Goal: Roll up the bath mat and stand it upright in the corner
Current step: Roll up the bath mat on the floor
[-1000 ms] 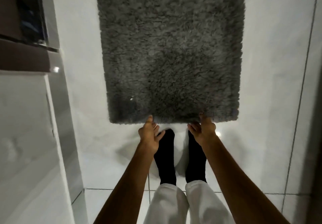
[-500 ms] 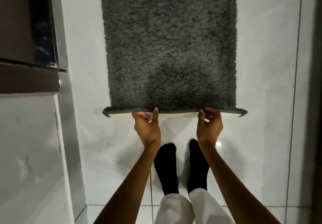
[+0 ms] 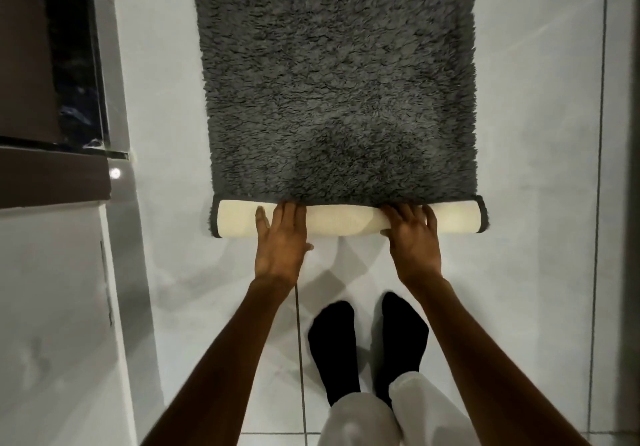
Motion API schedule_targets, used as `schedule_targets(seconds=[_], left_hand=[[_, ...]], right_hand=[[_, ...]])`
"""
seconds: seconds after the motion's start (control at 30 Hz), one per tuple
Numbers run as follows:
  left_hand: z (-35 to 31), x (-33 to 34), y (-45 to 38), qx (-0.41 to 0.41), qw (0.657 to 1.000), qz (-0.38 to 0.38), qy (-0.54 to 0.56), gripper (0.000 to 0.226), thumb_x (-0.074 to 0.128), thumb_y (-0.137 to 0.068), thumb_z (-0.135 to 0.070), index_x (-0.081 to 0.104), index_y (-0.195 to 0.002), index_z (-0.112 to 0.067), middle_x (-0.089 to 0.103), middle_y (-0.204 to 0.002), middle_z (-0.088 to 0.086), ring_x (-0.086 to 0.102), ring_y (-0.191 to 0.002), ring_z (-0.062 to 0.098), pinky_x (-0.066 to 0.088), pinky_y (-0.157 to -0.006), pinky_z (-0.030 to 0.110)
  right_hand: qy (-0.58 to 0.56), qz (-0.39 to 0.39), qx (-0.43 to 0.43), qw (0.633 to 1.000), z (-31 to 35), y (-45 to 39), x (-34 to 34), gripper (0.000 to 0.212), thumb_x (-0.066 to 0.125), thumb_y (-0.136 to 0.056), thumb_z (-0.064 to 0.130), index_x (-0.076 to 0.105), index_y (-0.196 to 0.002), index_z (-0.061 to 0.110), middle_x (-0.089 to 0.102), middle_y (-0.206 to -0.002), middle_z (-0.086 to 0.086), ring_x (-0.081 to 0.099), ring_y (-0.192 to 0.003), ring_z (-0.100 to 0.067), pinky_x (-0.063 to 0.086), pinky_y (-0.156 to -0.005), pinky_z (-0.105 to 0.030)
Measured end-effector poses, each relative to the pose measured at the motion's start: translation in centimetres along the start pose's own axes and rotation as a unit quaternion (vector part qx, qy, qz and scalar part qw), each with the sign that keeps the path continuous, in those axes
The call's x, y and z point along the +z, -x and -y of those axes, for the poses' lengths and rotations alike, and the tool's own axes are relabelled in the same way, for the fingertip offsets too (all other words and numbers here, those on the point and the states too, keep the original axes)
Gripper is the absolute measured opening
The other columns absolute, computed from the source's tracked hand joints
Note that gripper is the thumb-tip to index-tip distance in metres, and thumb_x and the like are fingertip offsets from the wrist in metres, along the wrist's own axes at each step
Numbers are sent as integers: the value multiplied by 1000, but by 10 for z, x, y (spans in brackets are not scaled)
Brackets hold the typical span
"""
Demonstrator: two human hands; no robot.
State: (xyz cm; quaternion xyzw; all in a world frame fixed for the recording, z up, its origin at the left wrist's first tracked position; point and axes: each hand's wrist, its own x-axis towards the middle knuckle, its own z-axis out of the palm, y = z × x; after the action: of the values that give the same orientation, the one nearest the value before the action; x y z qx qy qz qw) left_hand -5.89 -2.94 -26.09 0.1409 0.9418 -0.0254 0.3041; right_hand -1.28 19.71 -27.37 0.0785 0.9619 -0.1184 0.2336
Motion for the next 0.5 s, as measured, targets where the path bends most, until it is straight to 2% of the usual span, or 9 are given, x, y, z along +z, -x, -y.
schedule_targets(seconds=[0.07, 0.13, 0.23, 0.3, 0.37, 0.43, 0.5], left_hand=[[7, 0, -10, 3, 999, -17, 41, 58, 66, -94, -40, 48, -143, -15, 53, -144, 8, 46, -137, 28, 20, -125, 55], [16, -5, -20, 10, 998, -22, 62, 46, 59, -96, -45, 56, -133, -18, 61, -136, 7, 51, -129, 28, 27, -117, 49], [31, -17, -42, 26, 994, 3, 102, 50, 50, -98, -55, 52, -133, -19, 65, -134, 8, 53, -127, 29, 29, -108, 49], [40, -28, -58, 15, 987, 32, 155, 57, 49, -96, -60, 46, -133, -17, 65, -133, 12, 56, -126, 30, 30, -108, 50], [44, -38, -72, 9, 980, 54, 190, 60, 49, -94, -63, 42, -131, -16, 63, -133, 12, 57, -125, 32, 31, -107, 51], [44, -41, -78, 7, 982, 44, 182, 58, 50, -95, -61, 45, -130, -15, 62, -133, 12, 56, -125, 32, 33, -107, 49], [42, -40, -73, 7, 990, -21, 136, 56, 50, -98, -56, 53, -134, -13, 60, -135, 11, 54, -126, 30, 35, -111, 47]], right_hand=[[-7, -5, -24, 1000, -7, -10, -4, 40, 64, -91, 22, 60, -131, 19, 65, -125, -6, 55, -124, -32, 30, -119, -49], [9, 11, -48, 999, -12, -22, -11, 35, 59, -95, 28, 59, -130, 19, 66, -121, -6, 56, -117, -32, 29, -118, -49], [16, -6, -36, 999, -11, -39, -20, 39, 57, -97, 28, 56, -133, 15, 63, -123, -11, 55, -118, -35, 33, -116, -50], [2, -79, -14, 997, -1, -38, -21, 38, 60, -95, 17, 55, -132, 11, 59, -121, -16, 55, -114, -38, 40, -108, -51], [18, -132, -37, 990, 11, -31, -14, 39, 58, -94, 8, 53, -133, 6, 57, -127, -21, 54, -119, -41, 41, -107, -53], [47, -88, -53, 994, 19, -26, -7, 52, 47, -102, 27, 40, -146, 1, 45, -150, -26, 41, -141, -44, 29, -119, -58], [73, -26, -55, 996, 21, -27, -2, 77, 29, -103, 54, 17, -157, 0, 21, -165, -26, 16, -155, -42, 13, -125, -60]])
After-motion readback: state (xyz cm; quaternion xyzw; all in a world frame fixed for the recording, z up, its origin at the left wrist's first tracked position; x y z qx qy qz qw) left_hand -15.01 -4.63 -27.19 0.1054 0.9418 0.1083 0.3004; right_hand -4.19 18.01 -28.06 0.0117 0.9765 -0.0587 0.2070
